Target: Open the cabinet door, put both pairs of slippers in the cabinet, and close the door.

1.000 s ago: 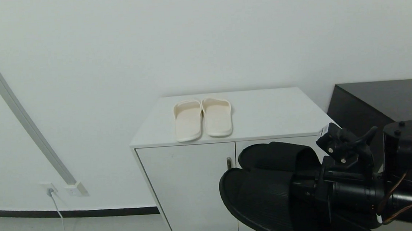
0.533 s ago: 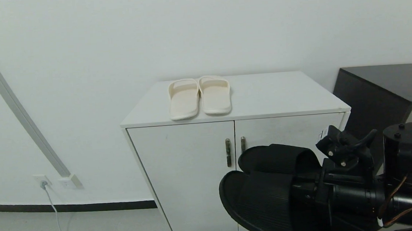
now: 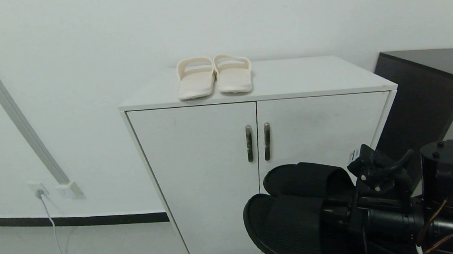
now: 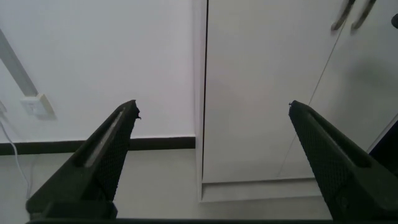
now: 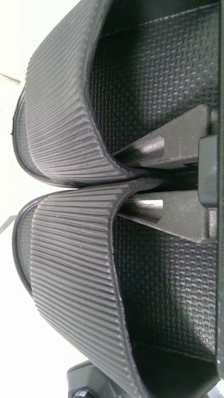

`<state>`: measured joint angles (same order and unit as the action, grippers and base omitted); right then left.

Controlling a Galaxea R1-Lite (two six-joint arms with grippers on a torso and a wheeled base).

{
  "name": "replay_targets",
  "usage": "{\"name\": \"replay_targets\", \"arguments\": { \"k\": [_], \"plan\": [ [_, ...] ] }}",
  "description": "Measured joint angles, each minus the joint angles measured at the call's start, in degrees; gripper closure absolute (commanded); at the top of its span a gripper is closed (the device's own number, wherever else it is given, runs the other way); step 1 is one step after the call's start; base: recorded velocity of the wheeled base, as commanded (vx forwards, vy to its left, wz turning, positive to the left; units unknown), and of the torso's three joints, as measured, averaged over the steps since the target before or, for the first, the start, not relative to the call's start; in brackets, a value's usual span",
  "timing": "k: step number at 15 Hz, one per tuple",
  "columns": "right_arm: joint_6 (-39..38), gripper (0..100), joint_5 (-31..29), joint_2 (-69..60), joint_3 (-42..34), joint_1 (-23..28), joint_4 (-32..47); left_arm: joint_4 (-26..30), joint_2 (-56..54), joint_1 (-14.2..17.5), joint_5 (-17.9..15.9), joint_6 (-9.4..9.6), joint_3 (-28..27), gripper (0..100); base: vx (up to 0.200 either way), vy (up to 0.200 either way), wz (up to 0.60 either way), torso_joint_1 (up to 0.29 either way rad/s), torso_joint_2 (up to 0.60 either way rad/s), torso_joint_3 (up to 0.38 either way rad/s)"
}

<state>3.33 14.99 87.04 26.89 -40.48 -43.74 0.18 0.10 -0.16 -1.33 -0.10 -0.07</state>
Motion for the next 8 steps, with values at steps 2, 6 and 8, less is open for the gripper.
{"name": "replay_targets", "arguments": {
  "k": [2,6,8],
  "plan": [
    [-0.1,100,0.1,0.1,-0.3,0.1,0.0,0.0,0.0,0.0,-0.1,0.1,0.0,0,0.0,0.0,0.0,-0.105,0.46,0.356],
    [0.1,100,0.1,0.9,-0.7,0.3,-0.5,0.0,0.0,0.0,-0.1,0.1,0.0,0,0.0,0.0,0.0,-0.057,0.45,0.383],
    [0.1,100,0.1,1.0,-1.0,0.3,-0.9,0.0,0.0,0.0,-0.1,0.1,0.0,0,0.0,0.0,0.0,-0.017,0.35,0.332]
  ]
}}
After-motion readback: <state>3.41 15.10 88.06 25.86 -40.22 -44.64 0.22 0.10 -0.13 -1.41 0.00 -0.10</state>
